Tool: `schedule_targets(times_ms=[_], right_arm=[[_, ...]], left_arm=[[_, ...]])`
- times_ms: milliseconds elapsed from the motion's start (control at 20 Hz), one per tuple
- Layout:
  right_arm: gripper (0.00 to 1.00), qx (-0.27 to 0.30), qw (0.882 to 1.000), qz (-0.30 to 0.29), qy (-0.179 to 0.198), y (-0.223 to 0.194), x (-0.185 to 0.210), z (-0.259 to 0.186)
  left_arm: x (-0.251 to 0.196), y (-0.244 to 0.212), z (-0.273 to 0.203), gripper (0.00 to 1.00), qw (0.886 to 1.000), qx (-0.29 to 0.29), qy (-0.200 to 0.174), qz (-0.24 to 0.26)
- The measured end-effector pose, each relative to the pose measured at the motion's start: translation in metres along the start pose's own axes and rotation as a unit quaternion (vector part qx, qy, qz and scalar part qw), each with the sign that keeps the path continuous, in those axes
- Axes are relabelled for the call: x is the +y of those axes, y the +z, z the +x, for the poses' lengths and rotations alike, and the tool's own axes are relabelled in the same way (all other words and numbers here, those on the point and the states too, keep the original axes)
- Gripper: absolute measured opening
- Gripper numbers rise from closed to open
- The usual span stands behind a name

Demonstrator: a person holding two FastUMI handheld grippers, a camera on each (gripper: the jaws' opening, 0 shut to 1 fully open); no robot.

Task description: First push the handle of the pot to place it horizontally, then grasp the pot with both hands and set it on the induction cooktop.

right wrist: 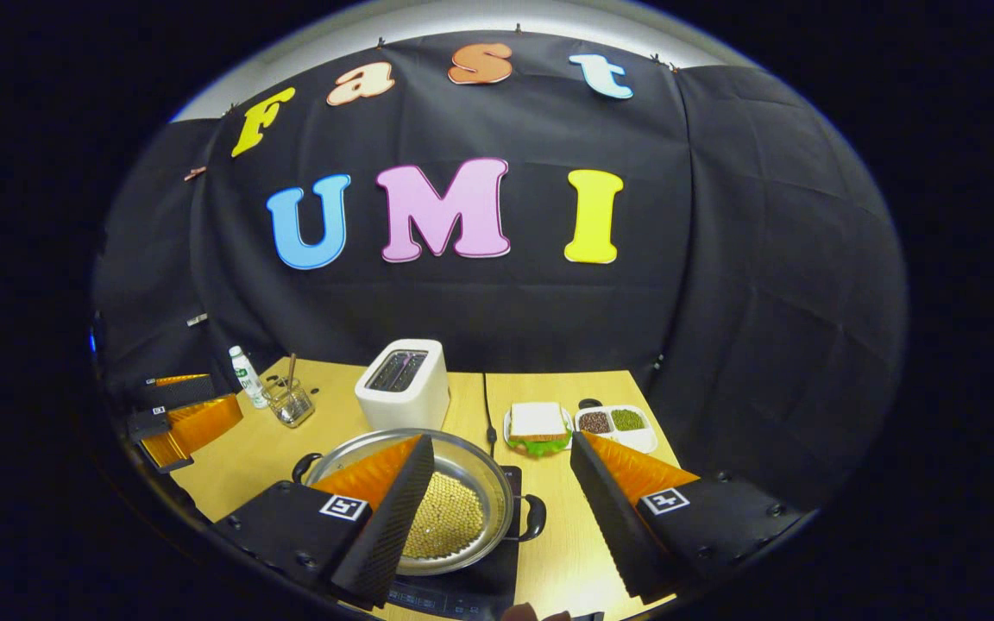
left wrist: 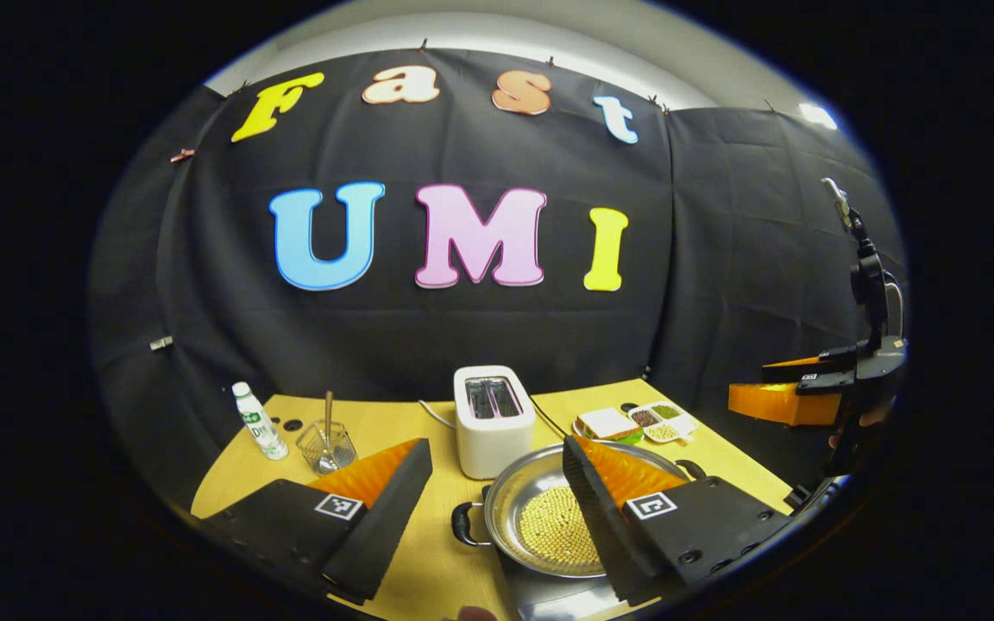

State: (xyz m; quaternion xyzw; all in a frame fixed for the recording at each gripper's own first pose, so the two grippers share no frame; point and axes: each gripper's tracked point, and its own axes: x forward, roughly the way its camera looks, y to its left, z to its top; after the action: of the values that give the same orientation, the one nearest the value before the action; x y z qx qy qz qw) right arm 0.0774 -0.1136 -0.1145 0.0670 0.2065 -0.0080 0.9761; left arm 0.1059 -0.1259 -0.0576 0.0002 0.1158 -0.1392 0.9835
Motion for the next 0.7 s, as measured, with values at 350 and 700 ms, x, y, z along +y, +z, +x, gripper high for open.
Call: schedule_targets(times_ms=[350,700], right_arm=[[0.98,-0.083,0.997,0.0,-0.003,0.034,0.003,-0.043],[0.98,-0.146,0.989,-0.036,-0.004,0.055,0.017,-0.072]], left_arm=[[-0.007,0.034,-0.049,0.95,0.997,-0.075,0.011,0.022],[-0.008,0.033,-0.066,0.95,0.996,-0.086,0.012,0.011]])
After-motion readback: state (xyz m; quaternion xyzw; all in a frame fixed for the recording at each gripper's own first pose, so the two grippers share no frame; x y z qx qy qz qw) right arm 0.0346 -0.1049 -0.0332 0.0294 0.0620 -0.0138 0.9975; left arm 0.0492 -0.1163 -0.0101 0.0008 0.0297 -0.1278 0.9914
